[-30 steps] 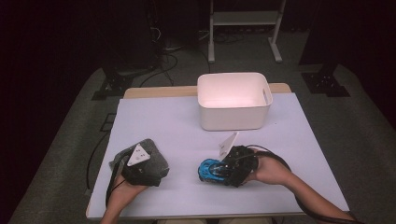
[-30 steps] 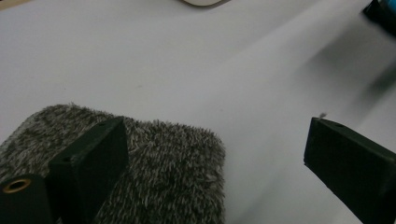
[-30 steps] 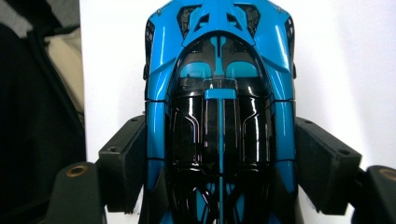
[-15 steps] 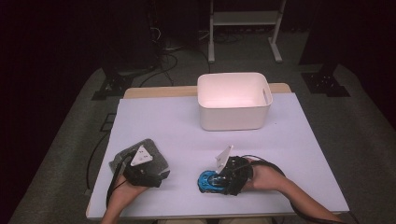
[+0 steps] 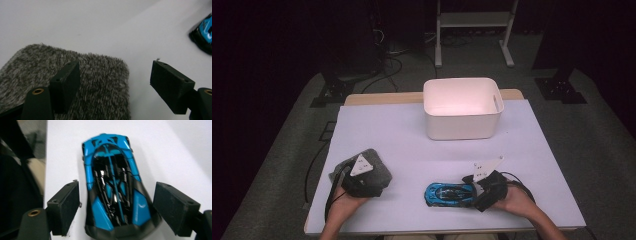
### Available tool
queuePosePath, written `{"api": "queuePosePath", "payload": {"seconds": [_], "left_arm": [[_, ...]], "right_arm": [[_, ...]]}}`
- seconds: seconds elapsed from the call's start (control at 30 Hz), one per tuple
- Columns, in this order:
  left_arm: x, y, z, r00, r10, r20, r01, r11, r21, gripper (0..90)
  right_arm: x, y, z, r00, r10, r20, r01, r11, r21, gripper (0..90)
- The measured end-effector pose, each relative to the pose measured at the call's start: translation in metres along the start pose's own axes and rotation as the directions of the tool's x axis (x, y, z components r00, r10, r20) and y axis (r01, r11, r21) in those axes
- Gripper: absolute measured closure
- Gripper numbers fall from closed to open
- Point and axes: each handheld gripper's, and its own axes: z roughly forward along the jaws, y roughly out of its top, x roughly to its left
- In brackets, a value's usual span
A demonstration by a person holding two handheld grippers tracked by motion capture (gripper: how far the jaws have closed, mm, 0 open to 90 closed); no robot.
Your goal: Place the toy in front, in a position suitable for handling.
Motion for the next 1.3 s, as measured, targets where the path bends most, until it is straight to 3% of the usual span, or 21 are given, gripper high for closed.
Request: {"api": "queuePosePath", "payload": {"seconds": [0.03,0.17,0.27,0.33,0.4,0.5,0.6,0.63,0.73,0.83,0.9,0.93,0.97,1.07,1.1,1.13,1.17,1.23,1.27,1.3], "left_arm": [[-0.001,-0.001,0.001,0.9999,0.014,0.002,-0.014,0.9998,0.017,28.3],[0.0,-0.001,0.002,0.9997,0.022,0.004,-0.022,0.9995,0.023,33.6],[0.004,-0.002,0.005,0.9997,-0.024,0.009,0.023,0.9993,0.029,37.2],[0.004,-0.002,0.005,0.9996,-0.027,0.01,0.027,0.999,0.036,41.9],[0.004,-0.003,0.008,0.9999,-0.013,0.002,0.013,0.9979,0.064,48.2],[0.004,-0.005,0.011,0.9999,0.013,-0.006,-0.012,0.9966,0.081,60.2],[0.006,-0.005,0.01,0.9997,0.025,-0.006,-0.024,0.9972,0.071,73.2],[0.004,-0.004,0.009,0.9978,0.065,-0.008,-0.065,0.9954,0.071,78.8],[0.002,-0.002,0.008,0.9964,0.085,-0.005,-0.084,0.9944,0.063,84.6],[-0.003,0.009,0.001,0.9941,0.053,0.095,-0.05,0.9982,-0.033,84.8],[-0.013,0.02,-0.002,0.9876,0.066,0.142,-0.055,0.9948,-0.085,84.8],[-0.019,0.026,-0.002,0.9816,0.081,0.173,-0.063,0.9925,-0.104,84.8],[-0.026,0.033,-0.002,0.9715,0.092,0.218,-0.068,0.9907,-0.118,84.8],[-0.052,0.055,0.003,0.9465,0.161,0.279,-0.125,0.9819,-0.142,84.7],[-0.052,0.055,0.003,0.9465,0.161,0.279,-0.125,0.9819,-0.142,84.7],[-0.059,0.062,0.006,0.9343,0.178,0.309,-0.134,0.9785,-0.156,84.7],[-0.075,0.072,0.014,0.9032,0.213,0.373,-0.163,0.9733,-0.162,84.7],[-0.088,0.078,0.026,0.872,0.225,0.435,-0.186,0.9737,-0.132,84.6],[-0.094,0.079,0.033,0.859,0.227,0.459,-0.194,0.9738,-0.119,84.6],[-0.094,0.079,0.033,0.859,0.227,0.459,-0.194,0.9738,-0.119,84.6]], "right_arm": [[0.0,0.0,0.0,0.9991,-0.013,0.041,0.012,1.0,0.018,19.1],[-0.001,-0.005,0.005,0.9997,0.005,0.023,-0.006,0.999,0.041,18.7],[0.0,-0.006,0.011,0.9996,-0.015,0.024,0.013,0.997,0.08,19.4],[0.001,-0.006,0.013,0.9994,-0.016,0.029,0.014,0.996,0.089,19.3],[0.001,-0.004,0.016,0.9986,-0.043,0.032,0.039,0.995,0.097,19.2],[0.0,-0.005,0.017,0.999,-0.038,0.023,0.036,0.995,0.09,19.3],[-0.001,-0.008,0.017,0.9996,-0.025,0.013,0.024,0.996,0.081,19.6],[-0.002,-0.009,0.017,0.9997,-0.021,0.008,0.02,0.996,0.082,19.7],[-0.003,-0.011,0.017,0.9999,-0.013,-0.001,0.013,0.996,0.088,20.0],[-0.003,-0.01,0.018,0.9999,-0.016,-0.001,0.016,0.995,0.096,20.2],[-0.003,-0.009,0.018,0.9997,-0.023,-0.004,0.023,0.994,0.103,20.5],[-0.003,-0.008,0.019,0.9996,-0.026,-0.006,0.027,0.994,0.103,20.6],[-0.003,-0.008,0.019,0.9996,-0.025,-0.009,0.026,0.995,0.101,20.6],[-0.004,-0.006,0.021,0.9996,-0.026,-0.012,0.027,0.994,0.104,20.6],[-0.004,-0.006,0.021,0.9996,-0.026,-0.012,0.027,0.994,0.104,20.6],[-0.002,-0.006,0.021,0.9997,-0.021,-0.008,0.022,0.994,0.107,20.6],[-0.001,-0.006,0.022,0.9994,-0.035,0.006,0.034,0.994,0.108,20.3],[0.0,-0.008,0.022,0.9988,-0.046,0.018,0.044,0.993,0.106,19.7],[0.001,-0.009,0.022,0.9988,-0.042,0.024,0.04,0.994,0.1,19.6],[0.001,-0.009,0.022,0.9988,-0.042,0.024,0.04,0.994,0.1,19.6]]}}
